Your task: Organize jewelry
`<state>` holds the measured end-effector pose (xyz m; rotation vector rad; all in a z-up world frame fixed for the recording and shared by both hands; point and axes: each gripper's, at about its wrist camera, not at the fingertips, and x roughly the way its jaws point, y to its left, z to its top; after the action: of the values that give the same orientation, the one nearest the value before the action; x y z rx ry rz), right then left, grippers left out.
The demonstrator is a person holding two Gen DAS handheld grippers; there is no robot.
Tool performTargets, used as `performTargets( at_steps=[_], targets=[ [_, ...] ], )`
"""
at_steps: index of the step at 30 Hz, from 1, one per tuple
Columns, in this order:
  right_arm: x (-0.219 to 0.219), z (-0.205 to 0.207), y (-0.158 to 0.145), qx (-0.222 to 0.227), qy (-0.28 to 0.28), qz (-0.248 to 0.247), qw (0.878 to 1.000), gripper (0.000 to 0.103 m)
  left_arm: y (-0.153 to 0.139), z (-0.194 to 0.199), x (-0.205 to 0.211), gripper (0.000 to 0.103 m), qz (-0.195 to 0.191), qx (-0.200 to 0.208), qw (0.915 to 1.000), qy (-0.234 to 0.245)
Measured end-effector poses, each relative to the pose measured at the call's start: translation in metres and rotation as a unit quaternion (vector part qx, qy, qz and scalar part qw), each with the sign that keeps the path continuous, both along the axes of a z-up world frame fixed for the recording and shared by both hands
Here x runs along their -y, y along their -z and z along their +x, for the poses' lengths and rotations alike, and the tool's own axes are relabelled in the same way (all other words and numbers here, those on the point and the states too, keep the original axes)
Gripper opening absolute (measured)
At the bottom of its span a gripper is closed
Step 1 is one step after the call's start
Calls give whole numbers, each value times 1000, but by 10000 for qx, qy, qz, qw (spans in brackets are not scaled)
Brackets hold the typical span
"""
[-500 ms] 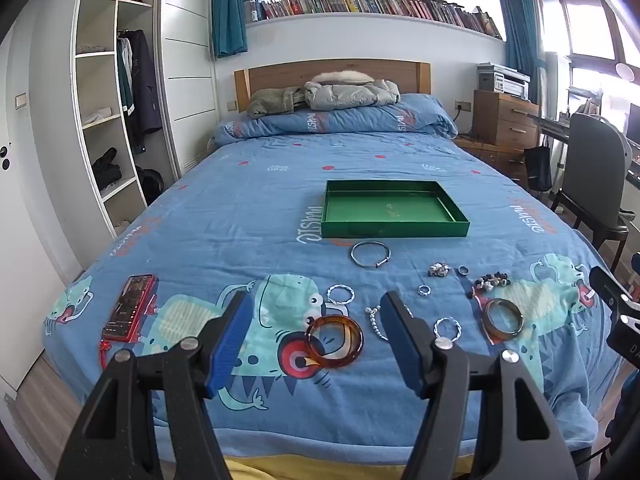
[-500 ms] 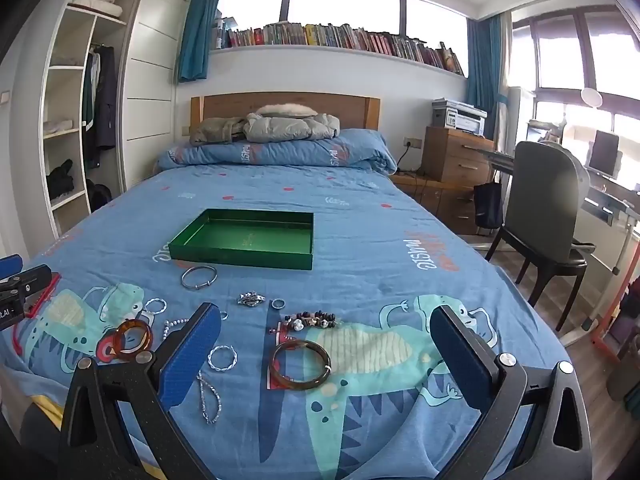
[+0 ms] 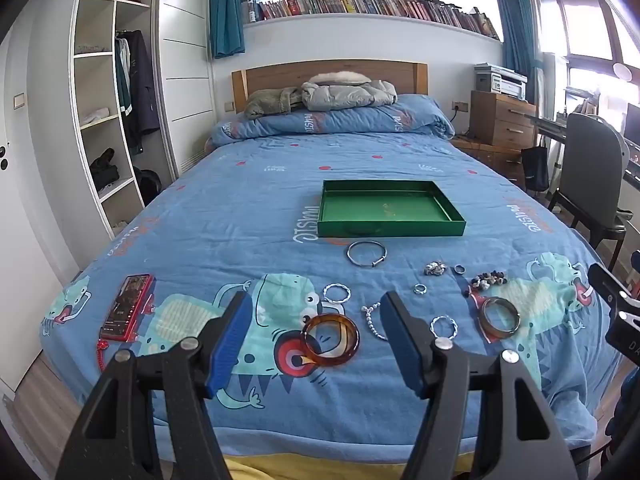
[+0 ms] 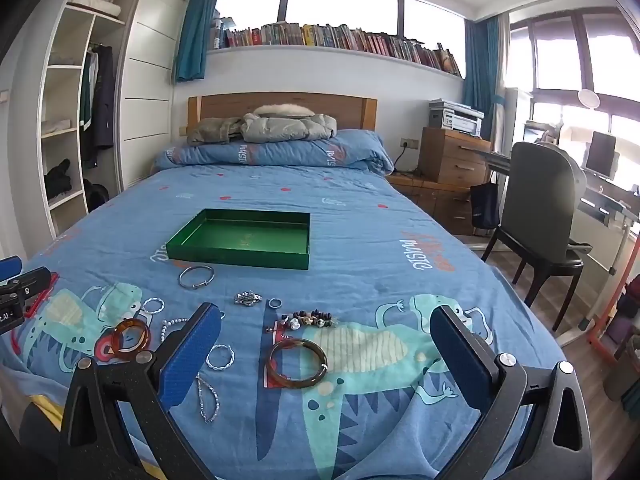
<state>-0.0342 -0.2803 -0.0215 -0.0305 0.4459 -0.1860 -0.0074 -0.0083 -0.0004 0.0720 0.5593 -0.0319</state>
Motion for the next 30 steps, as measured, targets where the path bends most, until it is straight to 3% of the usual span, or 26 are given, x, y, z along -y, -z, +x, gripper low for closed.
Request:
performTargets(
  at_steps=[8,30],
  targets=[
    [-3,-1,-2,-72,95,-155,9998,103,1,4,-5,65,-78,55,10000,-21],
    [6,6,8,-187,5,18,9998,103,9,13,2,65,-16,6,9999,-148]
  ],
)
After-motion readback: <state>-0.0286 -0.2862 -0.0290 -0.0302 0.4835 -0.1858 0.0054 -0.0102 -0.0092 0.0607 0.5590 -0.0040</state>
